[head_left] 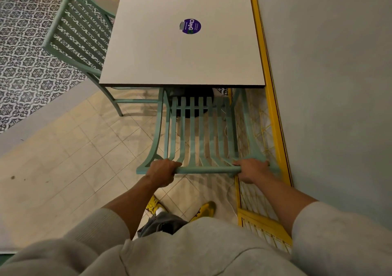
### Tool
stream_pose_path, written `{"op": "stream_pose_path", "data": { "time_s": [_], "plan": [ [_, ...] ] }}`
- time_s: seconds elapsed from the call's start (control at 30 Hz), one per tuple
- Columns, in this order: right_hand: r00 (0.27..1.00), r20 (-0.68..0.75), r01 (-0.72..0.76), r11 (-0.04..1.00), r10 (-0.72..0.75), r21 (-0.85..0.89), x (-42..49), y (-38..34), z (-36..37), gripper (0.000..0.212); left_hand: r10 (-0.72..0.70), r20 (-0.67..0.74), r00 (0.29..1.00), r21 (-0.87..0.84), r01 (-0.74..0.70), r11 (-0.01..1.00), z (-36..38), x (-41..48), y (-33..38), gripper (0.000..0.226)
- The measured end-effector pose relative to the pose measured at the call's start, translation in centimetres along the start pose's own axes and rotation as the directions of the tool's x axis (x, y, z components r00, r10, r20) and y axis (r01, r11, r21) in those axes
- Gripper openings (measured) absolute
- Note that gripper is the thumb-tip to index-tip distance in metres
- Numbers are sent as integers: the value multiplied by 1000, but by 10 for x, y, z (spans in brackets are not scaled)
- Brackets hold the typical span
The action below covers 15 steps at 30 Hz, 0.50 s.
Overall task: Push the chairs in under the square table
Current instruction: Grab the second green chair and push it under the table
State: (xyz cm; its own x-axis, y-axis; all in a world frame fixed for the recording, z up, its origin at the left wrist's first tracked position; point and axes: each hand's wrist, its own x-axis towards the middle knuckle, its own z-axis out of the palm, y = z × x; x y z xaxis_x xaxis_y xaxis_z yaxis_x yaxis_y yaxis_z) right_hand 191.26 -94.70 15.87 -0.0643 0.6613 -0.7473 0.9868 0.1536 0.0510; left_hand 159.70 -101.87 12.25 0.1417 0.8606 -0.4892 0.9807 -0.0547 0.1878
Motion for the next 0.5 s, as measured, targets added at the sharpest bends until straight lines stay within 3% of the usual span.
{"op": "stream_pose_path", "data": {
  "time_s": [0.5],
  "plan": [
    [1000,17,-22,1000,23,-21,3,-1,8,68,-86,139,987,15,84,996,-9,-8,1,49]
  ]
}}
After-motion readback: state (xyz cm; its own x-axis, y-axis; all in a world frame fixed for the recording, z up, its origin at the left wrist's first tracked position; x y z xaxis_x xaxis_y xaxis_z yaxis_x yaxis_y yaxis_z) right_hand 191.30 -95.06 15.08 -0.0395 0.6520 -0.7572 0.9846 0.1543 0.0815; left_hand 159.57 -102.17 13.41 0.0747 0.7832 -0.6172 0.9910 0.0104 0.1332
